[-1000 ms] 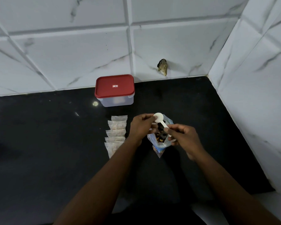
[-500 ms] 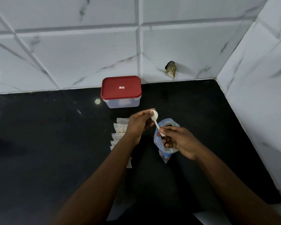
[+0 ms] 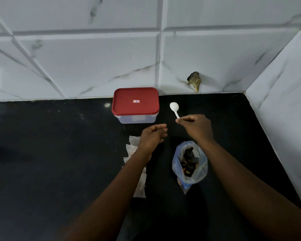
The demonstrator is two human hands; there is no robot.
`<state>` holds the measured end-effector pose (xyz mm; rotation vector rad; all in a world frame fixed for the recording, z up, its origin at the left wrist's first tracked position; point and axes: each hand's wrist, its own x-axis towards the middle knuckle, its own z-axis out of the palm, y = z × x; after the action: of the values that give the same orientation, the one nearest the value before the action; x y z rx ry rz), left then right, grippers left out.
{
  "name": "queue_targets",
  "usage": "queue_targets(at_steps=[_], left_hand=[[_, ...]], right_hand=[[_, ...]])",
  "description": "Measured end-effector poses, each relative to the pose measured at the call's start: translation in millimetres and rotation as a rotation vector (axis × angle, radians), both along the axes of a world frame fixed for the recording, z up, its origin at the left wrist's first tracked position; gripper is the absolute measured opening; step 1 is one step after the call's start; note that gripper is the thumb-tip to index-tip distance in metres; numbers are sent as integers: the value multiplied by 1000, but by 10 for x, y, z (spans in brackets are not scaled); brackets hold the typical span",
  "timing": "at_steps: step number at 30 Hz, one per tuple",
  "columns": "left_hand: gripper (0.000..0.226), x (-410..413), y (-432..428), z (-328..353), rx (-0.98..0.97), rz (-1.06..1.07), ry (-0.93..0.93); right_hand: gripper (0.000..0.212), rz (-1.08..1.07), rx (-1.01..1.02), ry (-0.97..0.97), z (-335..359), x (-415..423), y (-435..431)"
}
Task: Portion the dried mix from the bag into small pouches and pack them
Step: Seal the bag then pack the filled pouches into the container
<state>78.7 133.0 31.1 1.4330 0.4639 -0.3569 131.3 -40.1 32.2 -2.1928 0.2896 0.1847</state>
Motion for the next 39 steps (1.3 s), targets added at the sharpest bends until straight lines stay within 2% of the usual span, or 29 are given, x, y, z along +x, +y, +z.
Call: queue_targets(at_steps=[3,6,16,24,30,34,39], left_hand=[[18,95,-6,-43,8,-5,8],[18,133,-25,-73,3,-21,30],[17,253,-5,-204,-3,-12,88],[16,269,-52,-217,17,-3,74],[15,183,-151,-176,156,-71,31],[16,43,-234,-186,279,-181,59],[16,-231,-329,-245,380,-242,123]], right_hand=[[21,8,-212,-10,-170,252,114],[22,24,-342,-32,-290,385,216],[26,-17,-438,47,-528,738,405],[42,-36,-365,17,-459,589,281],[39,-56,-259,-12,-170,109,-171],[24,-19,-192,85,-110,-339,-492],[40,-22,-56,231,-230,-852,-662]])
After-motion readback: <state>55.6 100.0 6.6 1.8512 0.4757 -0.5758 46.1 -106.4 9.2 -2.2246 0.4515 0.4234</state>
